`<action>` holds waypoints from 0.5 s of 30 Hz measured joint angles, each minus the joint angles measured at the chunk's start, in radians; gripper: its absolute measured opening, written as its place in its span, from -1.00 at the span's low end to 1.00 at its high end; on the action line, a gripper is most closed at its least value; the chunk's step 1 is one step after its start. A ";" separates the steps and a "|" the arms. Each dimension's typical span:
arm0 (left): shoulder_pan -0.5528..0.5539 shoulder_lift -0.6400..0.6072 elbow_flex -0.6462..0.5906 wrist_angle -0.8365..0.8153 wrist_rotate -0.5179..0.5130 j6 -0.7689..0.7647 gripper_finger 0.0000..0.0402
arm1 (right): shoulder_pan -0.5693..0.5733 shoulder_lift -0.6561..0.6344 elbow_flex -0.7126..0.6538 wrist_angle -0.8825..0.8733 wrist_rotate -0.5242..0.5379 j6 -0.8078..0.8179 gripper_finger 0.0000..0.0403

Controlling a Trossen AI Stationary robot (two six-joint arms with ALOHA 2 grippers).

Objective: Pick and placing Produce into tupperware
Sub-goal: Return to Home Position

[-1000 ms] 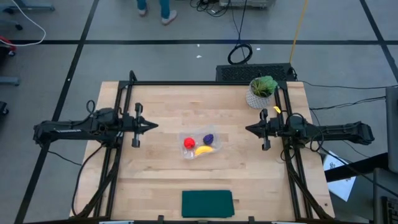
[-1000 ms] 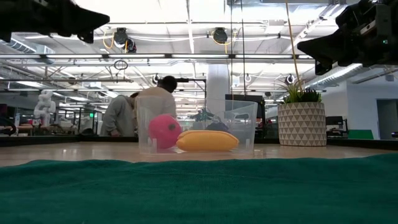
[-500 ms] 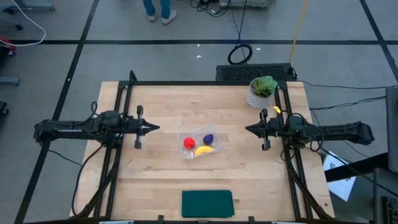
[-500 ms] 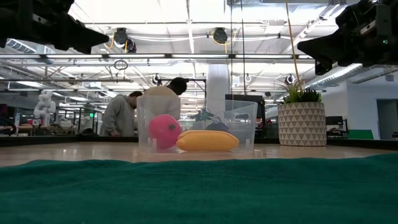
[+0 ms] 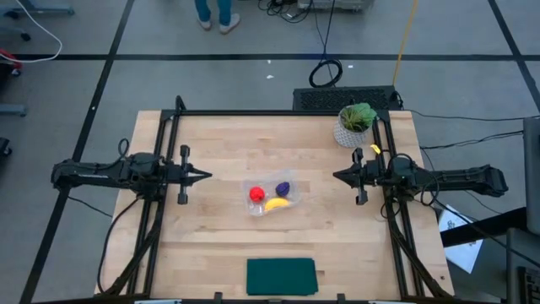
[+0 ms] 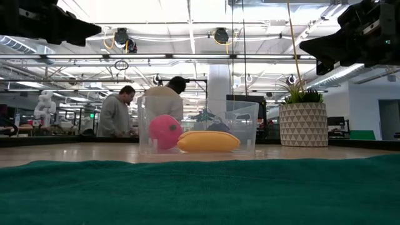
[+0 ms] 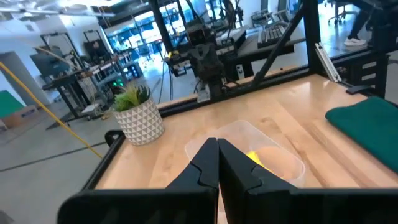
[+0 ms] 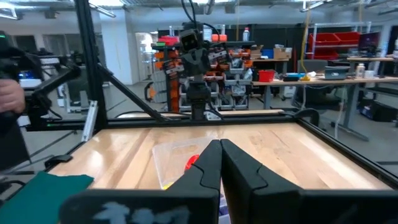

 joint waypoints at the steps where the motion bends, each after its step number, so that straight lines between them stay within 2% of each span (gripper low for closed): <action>1: 0.000 -0.010 0.000 0.000 0.000 0.003 -1.00 | 0.000 0.000 0.000 0.005 -0.005 0.001 -1.00; 15: 0.000 -0.036 0.000 -0.050 0.000 -0.006 -1.00 | 0.000 0.000 0.000 0.028 -0.012 0.029 -1.00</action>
